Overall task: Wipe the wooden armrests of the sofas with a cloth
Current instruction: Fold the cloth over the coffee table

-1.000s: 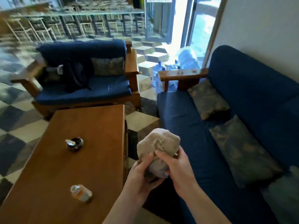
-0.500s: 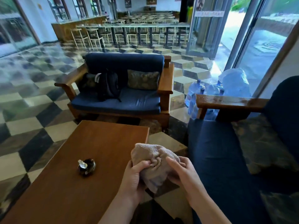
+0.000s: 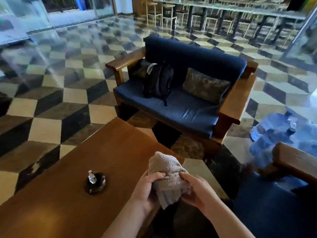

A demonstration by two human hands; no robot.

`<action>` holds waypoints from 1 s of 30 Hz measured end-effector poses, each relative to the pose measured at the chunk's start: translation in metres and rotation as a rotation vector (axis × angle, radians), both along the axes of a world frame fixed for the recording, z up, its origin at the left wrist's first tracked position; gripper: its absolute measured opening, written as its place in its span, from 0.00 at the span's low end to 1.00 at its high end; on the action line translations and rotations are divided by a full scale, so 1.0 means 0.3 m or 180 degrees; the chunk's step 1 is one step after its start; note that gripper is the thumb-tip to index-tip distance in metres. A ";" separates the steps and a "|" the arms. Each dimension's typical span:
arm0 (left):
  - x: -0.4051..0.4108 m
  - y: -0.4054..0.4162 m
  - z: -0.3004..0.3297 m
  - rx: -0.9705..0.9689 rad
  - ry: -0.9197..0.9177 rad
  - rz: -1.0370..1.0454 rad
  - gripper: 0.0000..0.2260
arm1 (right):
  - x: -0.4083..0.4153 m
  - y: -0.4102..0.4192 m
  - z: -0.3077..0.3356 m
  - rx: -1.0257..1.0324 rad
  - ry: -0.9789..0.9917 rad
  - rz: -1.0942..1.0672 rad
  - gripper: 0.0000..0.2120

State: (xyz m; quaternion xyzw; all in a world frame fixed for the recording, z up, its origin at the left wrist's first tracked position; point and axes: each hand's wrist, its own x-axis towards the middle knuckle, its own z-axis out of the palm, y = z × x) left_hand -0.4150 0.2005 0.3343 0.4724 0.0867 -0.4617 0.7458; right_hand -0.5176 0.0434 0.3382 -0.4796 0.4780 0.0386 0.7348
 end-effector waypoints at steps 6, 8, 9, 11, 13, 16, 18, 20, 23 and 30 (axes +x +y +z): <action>0.394 -0.154 -0.294 0.0123 0.0498 0.0659 0.19 | 0.518 -0.173 -0.186 -0.0275 0.0340 0.0861 0.16; 0.507 -0.184 -0.364 -0.0036 0.0719 0.0928 0.22 | 0.688 -0.234 -0.227 -0.0184 0.0484 0.1099 0.18; 0.556 -0.193 -0.390 -0.0148 0.0804 0.1076 0.22 | 0.769 -0.263 -0.246 -0.0137 0.0539 0.1211 0.19; 0.646 -0.223 -0.408 -0.0230 0.0893 0.1266 0.22 | 0.913 -0.313 -0.264 -0.0138 0.0654 0.1369 0.20; 0.716 -0.243 -0.409 -0.0227 0.0941 0.1512 0.22 | 1.044 -0.332 -0.272 -0.0211 0.0797 0.1649 0.20; 0.800 -0.259 -0.383 -0.0264 0.0974 0.1876 0.27 | 1.209 -0.321 -0.246 -0.0398 0.0847 0.2136 0.16; 0.883 -0.267 -0.366 -0.0327 0.0920 0.2295 0.28 | 1.364 -0.302 -0.222 -0.0500 0.0832 0.2597 0.14; 0.959 -0.271 -0.354 -0.0334 0.1022 0.2805 0.25 | 1.504 -0.275 -0.199 -0.0461 0.0823 0.3000 0.15; 1.051 -0.264 -0.351 -0.0275 0.1056 0.3357 0.18 | 1.679 -0.230 -0.185 -0.0287 0.0775 0.3496 0.18; 1.293 -0.349 -0.377 0.0050 0.1204 0.4795 0.21 | 2.108 -0.177 -0.352 0.0039 0.0686 0.4655 0.18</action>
